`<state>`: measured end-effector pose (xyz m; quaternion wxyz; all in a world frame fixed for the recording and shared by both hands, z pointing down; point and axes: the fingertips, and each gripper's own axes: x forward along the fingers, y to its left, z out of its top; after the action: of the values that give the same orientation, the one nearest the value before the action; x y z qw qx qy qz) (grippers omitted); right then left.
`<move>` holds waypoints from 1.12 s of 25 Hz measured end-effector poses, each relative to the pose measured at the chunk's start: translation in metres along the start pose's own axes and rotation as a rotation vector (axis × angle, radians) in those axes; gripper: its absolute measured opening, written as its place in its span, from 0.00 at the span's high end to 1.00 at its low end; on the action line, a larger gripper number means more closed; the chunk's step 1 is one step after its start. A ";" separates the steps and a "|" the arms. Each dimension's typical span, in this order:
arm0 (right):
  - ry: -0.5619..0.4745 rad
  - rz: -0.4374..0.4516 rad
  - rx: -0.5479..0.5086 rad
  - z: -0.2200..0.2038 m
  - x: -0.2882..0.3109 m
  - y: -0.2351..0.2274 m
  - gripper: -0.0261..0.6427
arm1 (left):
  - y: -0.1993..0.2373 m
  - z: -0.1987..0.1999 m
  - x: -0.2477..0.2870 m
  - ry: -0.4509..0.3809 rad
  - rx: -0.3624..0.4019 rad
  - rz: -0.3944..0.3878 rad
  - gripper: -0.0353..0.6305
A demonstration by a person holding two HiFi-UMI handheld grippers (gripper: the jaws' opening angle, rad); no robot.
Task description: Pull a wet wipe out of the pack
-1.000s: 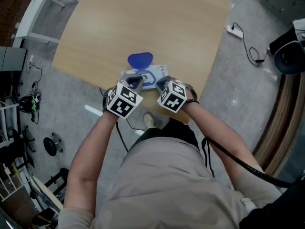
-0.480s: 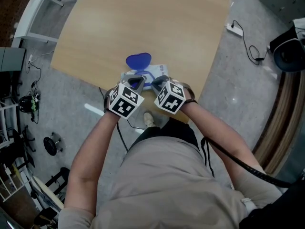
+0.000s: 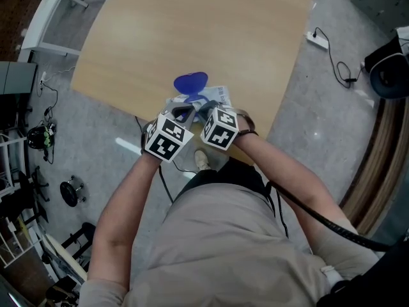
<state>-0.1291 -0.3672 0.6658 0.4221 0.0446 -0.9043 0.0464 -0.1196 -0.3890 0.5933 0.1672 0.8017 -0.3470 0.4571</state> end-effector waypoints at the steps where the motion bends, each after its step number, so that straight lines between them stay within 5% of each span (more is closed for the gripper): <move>1: 0.001 -0.003 0.002 -0.001 0.001 -0.001 0.96 | 0.000 0.000 -0.001 -0.005 -0.012 0.000 0.94; 9: 0.003 -0.025 -0.001 -0.006 0.008 -0.004 0.96 | 0.014 0.043 -0.030 -0.187 -0.118 0.011 0.94; 28: 0.021 -0.011 0.027 -0.017 0.018 -0.017 0.96 | 0.028 0.073 -0.062 -0.278 -0.095 0.045 0.94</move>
<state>-0.1251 -0.3832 0.6912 0.4312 0.0545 -0.8989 0.0566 -0.1154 -0.4260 0.5009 0.1450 0.8405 -0.4059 0.3282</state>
